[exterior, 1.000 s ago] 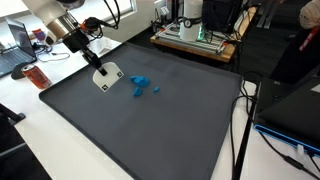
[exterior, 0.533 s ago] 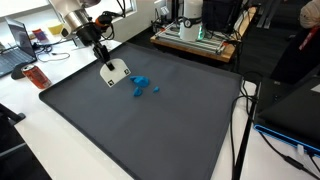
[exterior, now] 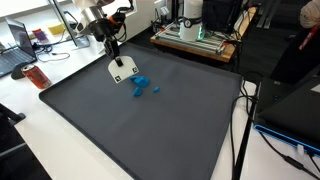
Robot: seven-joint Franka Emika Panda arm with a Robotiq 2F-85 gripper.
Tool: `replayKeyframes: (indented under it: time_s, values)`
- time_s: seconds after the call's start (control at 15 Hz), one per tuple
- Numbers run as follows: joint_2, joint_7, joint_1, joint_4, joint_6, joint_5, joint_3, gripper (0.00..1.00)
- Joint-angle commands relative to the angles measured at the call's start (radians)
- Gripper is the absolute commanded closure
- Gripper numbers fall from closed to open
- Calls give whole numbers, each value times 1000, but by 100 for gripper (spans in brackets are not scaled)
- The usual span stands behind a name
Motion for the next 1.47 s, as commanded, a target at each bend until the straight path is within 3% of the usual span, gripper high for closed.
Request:
replayKeyframes:
  time_s: [0.0, 0.47, 1.4]
  values:
    - [-76, -68, 30, -87, 15, 105, -35, 99]
    - [-109, -110, 75, -148, 22, 177, -84, 99]
    - [-130, -350, 113, -272, 32, 507, -143, 99]
